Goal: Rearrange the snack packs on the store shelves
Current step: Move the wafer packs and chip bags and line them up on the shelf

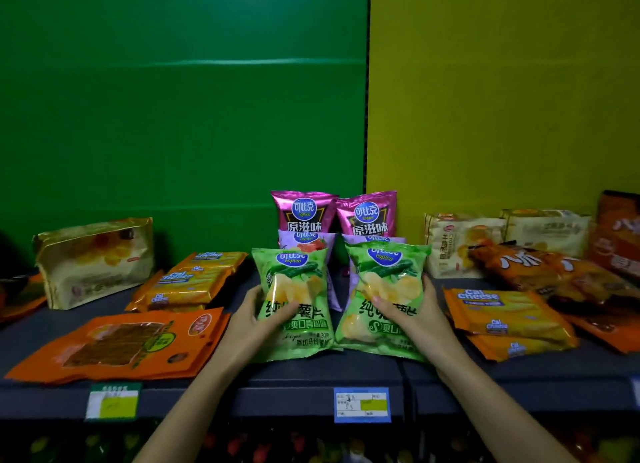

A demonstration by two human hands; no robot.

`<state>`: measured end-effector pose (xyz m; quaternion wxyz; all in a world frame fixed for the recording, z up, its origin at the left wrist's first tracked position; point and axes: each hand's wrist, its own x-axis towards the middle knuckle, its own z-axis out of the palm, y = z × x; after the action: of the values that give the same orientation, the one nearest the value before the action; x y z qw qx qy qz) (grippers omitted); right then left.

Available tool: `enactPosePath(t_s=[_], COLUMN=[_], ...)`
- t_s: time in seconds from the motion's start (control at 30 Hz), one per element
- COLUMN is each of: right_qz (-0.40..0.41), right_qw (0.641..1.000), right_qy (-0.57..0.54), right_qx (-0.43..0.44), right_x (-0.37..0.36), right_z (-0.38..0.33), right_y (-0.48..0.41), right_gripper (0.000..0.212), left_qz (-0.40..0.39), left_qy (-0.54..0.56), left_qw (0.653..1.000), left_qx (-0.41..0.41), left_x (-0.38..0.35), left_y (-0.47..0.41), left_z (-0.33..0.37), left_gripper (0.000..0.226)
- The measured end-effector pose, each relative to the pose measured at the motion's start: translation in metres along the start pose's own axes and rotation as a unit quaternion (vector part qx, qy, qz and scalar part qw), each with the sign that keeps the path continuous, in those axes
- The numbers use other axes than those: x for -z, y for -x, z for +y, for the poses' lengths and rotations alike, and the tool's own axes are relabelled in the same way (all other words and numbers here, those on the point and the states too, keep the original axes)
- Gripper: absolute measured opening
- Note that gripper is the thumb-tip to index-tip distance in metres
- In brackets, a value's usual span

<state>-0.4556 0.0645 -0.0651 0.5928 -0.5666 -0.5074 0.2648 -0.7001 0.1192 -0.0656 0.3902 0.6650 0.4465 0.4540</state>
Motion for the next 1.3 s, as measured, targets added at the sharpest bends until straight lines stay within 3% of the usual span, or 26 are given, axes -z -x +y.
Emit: enactPosePath(t_s=[0.1,0.2,0.33,0.47,0.77,1.17,1.3], right_qz=[-0.020,-0.033,-0.035,-0.027,-0.038,0.000,0.008], right_qw=[1.000,0.999,0.999,0.998,0.997,0.998,0.998], right_qy=[0.003,0.008,0.023,0.046,0.045,0.048,0.059], right_qx=[-0.009,-0.007,-0.027,-0.041,-0.059,-0.041,-0.014], right_x=[-0.002,-0.002,-0.004,-0.006,0.002,0.004,0.007], right_z=[0.007,0.005,0.006,0.006,0.002,-0.006,-0.015], right_y=[0.001,-0.002,-0.010,-0.015,-0.009,0.004,0.010], right_gripper=[0.088,0.073,0.074,0.077,0.087,0.084,0.075], left_qz=[0.007,0.018,-0.015,-0.005,0.036,0.078,0.144], left_qy=[-0.035,-0.094,-0.082,-0.092,-0.104,-0.104,-0.129], left_qw=[0.999,0.995,0.995,0.992,0.990,0.987,0.972], left_qx=[-0.006,-0.028,-0.046,-0.081,-0.083,-0.098,-0.136], left_x=[0.000,0.000,-0.005,-0.009,-0.008,-0.004,-0.005], left_y=[0.000,-0.005,-0.011,-0.017,-0.012,-0.007,-0.006], left_z=[-0.005,-0.005,0.000,-0.002,-0.006,-0.009,-0.008], left_gripper=[0.080,0.088,0.067,0.062,0.102,0.090,0.065])
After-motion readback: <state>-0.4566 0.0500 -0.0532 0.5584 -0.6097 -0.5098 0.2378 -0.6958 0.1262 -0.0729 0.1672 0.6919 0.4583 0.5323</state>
